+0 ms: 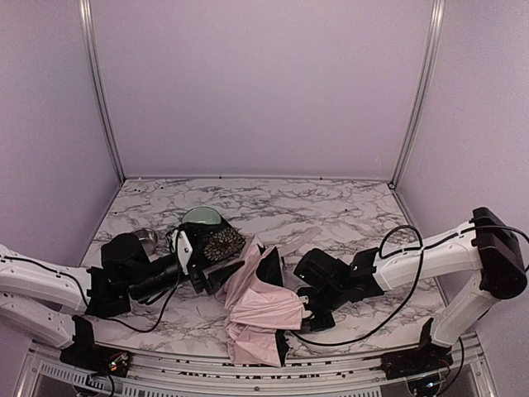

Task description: Put away the umbrella

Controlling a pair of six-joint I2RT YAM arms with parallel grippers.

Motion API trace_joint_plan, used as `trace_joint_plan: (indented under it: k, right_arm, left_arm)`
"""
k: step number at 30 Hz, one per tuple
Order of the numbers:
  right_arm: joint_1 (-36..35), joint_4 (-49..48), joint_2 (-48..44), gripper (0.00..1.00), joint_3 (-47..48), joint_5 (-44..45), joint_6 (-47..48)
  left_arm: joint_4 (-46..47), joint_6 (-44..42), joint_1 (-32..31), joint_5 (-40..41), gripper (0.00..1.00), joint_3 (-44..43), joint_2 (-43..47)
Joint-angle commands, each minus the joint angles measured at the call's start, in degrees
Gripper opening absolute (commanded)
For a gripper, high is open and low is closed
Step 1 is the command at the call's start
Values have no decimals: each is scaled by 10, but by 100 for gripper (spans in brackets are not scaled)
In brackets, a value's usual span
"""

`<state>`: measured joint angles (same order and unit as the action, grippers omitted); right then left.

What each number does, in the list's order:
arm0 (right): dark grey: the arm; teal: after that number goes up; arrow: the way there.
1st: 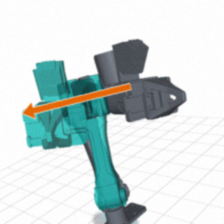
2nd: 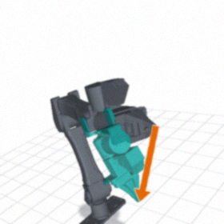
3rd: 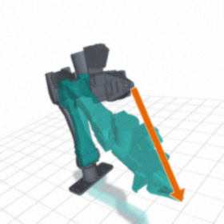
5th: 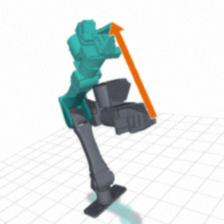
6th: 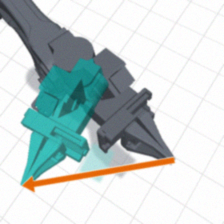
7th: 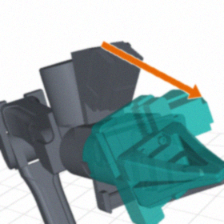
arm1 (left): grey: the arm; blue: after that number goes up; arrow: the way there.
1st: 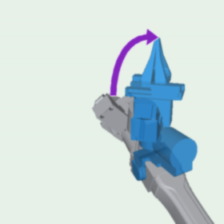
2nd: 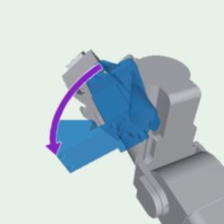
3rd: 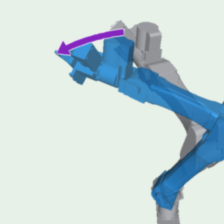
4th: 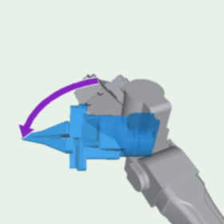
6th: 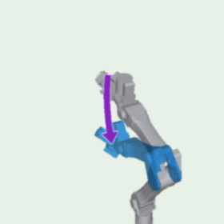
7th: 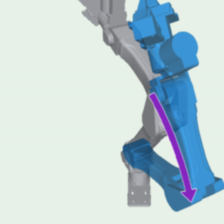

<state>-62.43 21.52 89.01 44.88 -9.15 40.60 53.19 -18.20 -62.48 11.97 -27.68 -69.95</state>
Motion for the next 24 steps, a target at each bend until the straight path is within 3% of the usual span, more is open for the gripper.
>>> trace_joint_plan:
  k: [1, 7, 10, 12, 14, 16, 18, 24]
  right_arm:
    - [3, 67, 45, 0, 9, -33, -18]
    - [3, 70, 51, 0, 16, -39, -17]
    - [3, 71, 52, 0, 19, -39, -18]
    - [3, 72, 53, 0, 20, -38, -19]
    - [3, 74, 52, 0, 23, -35, -21]
    - [2, 75, 50, 0, 23, -34, -23]
    - [-3, 75, 48, 0, 21, -36, -24]
    - [-22, 68, 48, 0, 18, -7, -24]
  left_arm:
    - [-175, -86, -66, -215, 83, 23, 62]
    - [-215, -121, -122, -238, 87, 16, 36]
    - [-214, -133, -135, -212, 81, -11, -3]
    - [-215, -141, -140, -187, 73, -31, -38]
    - [-214, -153, -142, -162, 57, -42, -65]
    - [-213, -149, -142, -131, 24, -50, -75]
    - [-212, -132, -143, -105, 0, -60, -69]
    - [-207, -44, -114, -54, 0, -66, -49]
